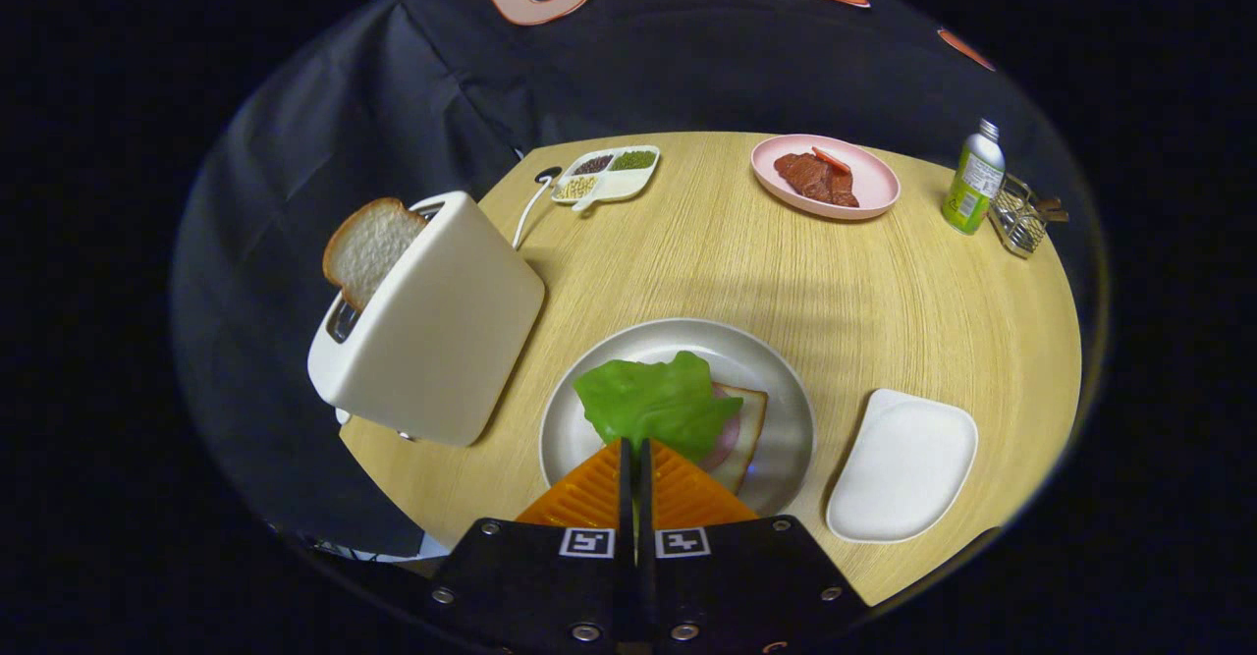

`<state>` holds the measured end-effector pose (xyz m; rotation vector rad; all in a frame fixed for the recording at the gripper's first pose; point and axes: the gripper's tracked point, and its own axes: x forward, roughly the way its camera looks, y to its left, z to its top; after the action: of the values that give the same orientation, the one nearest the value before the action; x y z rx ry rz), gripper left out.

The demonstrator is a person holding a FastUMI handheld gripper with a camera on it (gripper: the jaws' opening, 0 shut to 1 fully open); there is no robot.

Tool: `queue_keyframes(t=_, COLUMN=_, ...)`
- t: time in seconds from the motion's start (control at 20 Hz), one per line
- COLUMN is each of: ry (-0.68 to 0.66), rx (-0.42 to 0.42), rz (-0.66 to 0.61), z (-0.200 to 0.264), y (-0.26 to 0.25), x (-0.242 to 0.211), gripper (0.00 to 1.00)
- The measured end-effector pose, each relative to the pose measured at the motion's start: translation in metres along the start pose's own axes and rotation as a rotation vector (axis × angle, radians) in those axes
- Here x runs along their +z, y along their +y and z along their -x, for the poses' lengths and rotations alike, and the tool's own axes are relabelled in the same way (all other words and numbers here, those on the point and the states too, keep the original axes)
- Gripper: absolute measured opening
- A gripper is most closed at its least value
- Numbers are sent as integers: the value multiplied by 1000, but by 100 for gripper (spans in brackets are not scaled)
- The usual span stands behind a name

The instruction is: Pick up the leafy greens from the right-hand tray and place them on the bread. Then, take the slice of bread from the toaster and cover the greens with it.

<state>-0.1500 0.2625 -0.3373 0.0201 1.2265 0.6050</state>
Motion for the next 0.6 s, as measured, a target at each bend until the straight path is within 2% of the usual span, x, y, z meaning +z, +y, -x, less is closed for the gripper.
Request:
queue_keyframes(t=0.25, ry=0, rx=-93, rz=136, z=-16, y=-24, x=-3, gripper=3)
queue_keyframes(t=0.35, ry=-14, rx=-120, rz=164, z=-19, y=-31, x=0, gripper=7)
queue_keyframes(t=0.6, ry=-35, rx=-141, rz=148, z=-12, y=-39, x=6, gripper=18)
